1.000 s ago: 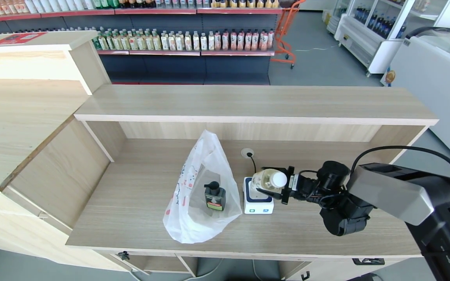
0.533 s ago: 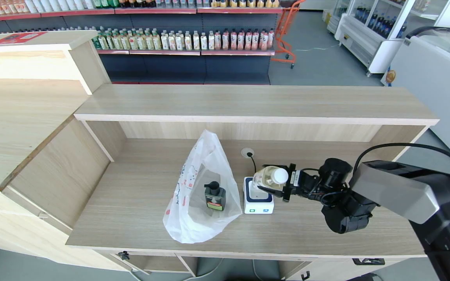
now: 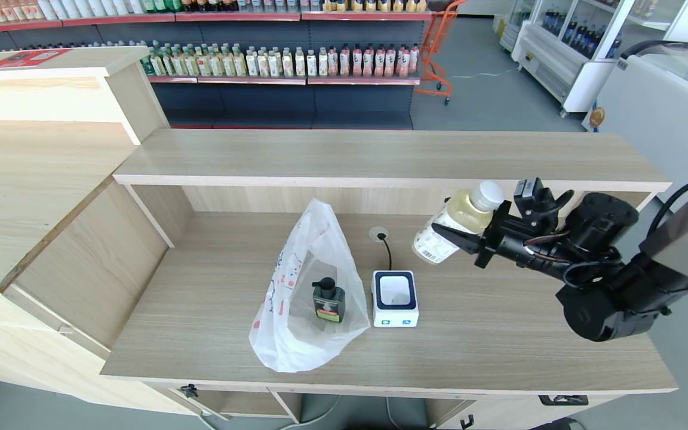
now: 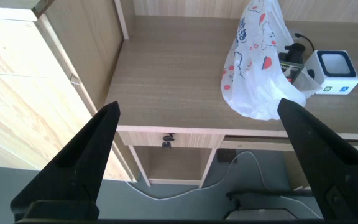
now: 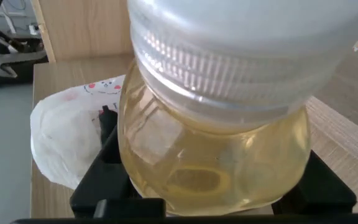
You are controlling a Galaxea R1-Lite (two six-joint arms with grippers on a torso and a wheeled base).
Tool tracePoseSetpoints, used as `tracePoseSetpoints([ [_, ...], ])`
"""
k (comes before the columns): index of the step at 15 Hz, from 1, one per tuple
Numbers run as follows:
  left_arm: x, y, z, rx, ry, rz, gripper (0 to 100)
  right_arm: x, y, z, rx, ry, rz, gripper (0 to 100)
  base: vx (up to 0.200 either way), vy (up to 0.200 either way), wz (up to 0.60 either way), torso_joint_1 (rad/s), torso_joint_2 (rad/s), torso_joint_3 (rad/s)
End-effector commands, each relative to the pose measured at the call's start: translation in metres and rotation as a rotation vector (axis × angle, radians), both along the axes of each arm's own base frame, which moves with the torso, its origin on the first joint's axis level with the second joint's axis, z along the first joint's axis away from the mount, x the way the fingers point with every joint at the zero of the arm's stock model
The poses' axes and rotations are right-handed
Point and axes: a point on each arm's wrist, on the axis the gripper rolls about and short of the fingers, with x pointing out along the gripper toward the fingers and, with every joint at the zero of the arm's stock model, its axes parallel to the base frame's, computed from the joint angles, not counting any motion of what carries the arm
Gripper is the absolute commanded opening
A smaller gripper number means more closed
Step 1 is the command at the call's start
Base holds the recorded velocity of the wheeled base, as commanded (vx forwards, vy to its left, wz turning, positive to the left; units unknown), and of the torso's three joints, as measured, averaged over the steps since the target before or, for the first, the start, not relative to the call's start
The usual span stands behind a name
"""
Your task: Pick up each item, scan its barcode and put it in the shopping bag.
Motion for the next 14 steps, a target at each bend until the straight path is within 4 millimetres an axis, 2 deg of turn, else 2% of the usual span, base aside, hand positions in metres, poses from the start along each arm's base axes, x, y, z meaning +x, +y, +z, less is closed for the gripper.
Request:
tracePoseSetpoints([
  [1, 0.000, 0.000, 0.000, -0.001, -0.001, 0.000, 100, -0.050, -0.009, 0.048, 0.141, 0.101, -0.109, 0, 0.000, 0.000, 0.00, 0.000, 0.00, 0.000],
  [5, 0.000, 0.000, 0.000, -0.001, -0.001, 0.000, 100, -0.078, -0.018, 0.041, 0.271, 0.358, -0.239, 0, 0.000, 0.000, 0.00, 0.000, 0.00, 0.000],
  [9, 0.000, 0.000, 0.000, -0.001, -0.001, 0.000, 100, -0.084, -0.020, 0.029, 0.261, 0.409, -0.251, 0, 0.000, 0.000, 0.00, 0.000, 0.00, 0.000],
  [13, 0.000, 0.000, 0.000, 0.004, -0.001, 0.000, 100, -0.087, -0.021, 0.031, 0.263, 0.405, -0.255, 0, 0.000, 0.000, 0.00, 0.000, 0.00, 0.000],
  [14, 0.000, 0.000, 0.000, 0.001, -0.001, 0.000, 100, -0.087, -0.023, 0.031, 0.264, 0.403, -0.259, 0, 0.000, 0.200, 0.00, 0.007, 0.00, 0.007],
])
